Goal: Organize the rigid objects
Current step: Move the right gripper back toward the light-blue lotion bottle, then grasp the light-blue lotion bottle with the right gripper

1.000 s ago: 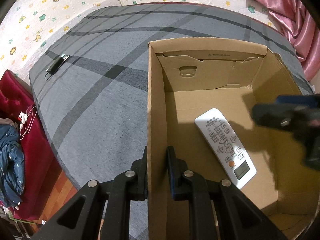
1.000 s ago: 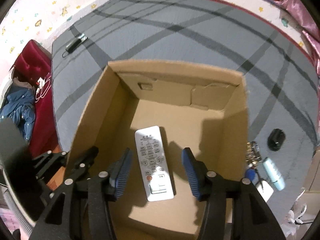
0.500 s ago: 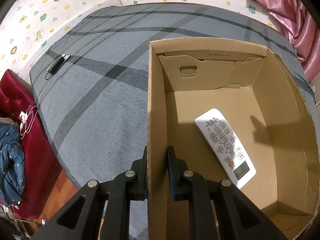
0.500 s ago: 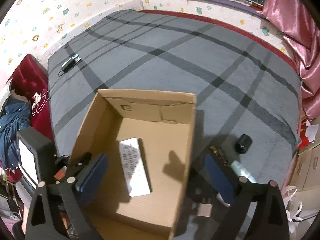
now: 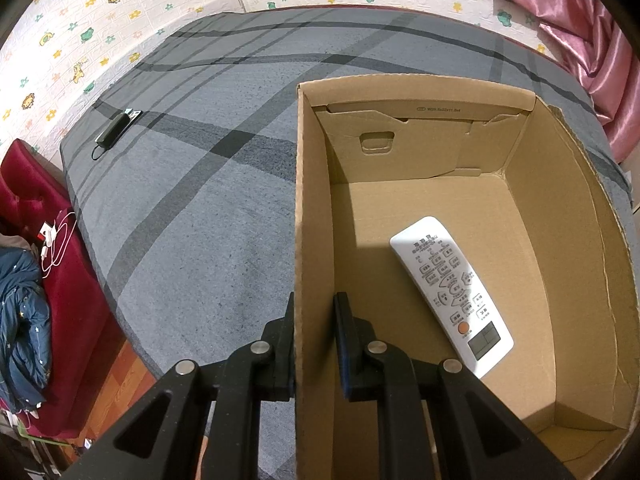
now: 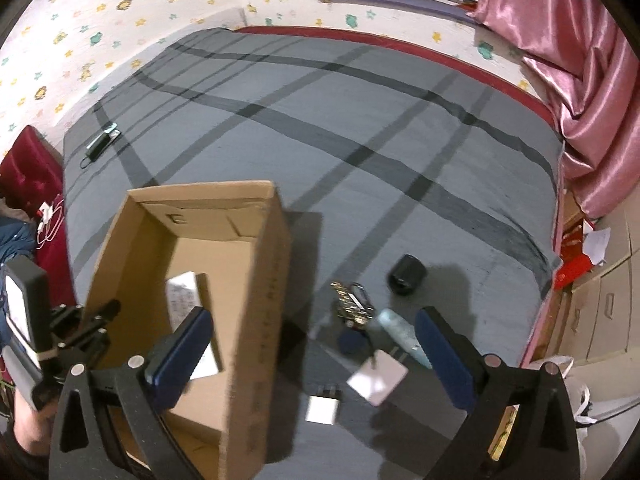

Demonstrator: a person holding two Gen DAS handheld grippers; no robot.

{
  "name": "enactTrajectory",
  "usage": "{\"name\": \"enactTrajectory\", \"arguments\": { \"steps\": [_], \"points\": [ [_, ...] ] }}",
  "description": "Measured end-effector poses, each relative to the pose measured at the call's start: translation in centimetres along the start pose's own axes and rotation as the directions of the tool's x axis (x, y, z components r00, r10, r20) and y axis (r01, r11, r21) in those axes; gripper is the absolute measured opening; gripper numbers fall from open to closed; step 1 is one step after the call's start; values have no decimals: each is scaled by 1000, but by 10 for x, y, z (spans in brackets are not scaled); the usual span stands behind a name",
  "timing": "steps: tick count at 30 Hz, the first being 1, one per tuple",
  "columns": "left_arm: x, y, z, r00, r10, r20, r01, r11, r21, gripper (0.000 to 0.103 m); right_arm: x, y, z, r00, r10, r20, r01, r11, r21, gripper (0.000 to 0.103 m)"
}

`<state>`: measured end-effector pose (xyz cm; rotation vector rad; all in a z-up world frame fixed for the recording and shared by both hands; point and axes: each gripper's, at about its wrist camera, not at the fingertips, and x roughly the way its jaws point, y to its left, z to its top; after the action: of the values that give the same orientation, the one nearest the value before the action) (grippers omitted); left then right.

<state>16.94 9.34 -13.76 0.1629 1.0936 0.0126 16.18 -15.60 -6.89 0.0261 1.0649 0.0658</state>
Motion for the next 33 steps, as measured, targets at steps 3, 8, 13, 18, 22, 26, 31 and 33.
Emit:
{"name": "enactTrajectory", "arguments": {
  "steps": [3,8,13,18,22,26,31,33],
  "points": [
    [0,1,1,1000,-2,-2,2,1000,-2,16,7,-16,-4,1000,-21,-13,21,1000,17,103],
    [0,0,0,1000,3,0,-3,1000,2,16,22,-42,-11,998,-53,-46,55,998,35,103],
    [1,-1,-1,1000,8,1,-8,1000,2,16,42,-66,-19,994,-73,-78,78,995,62,103],
    [0,0,-1,1000,6,3,-6,1000,-3,16,65,-87,-28,991,-64,-117,76,992,105,103],
    [1,0,-1,1000,5,2,-5,1000,-3,16,84,-96,-33,988,-68,-141,84,990,114,103],
    [1,1,-1,1000,4,2,-4,1000,-7,16,103,-103,-36,984,-63,-168,85,988,131,103],
    [0,1,-2,1000,2,3,-2,1000,-14,16,116,-110,-37,982,-55,-181,85,983,161,103],
    [0,1,-2,1000,5,2,-5,1000,-12,16,120,-112,-37,981,-56,-186,87,983,163,103]
  ]
}}
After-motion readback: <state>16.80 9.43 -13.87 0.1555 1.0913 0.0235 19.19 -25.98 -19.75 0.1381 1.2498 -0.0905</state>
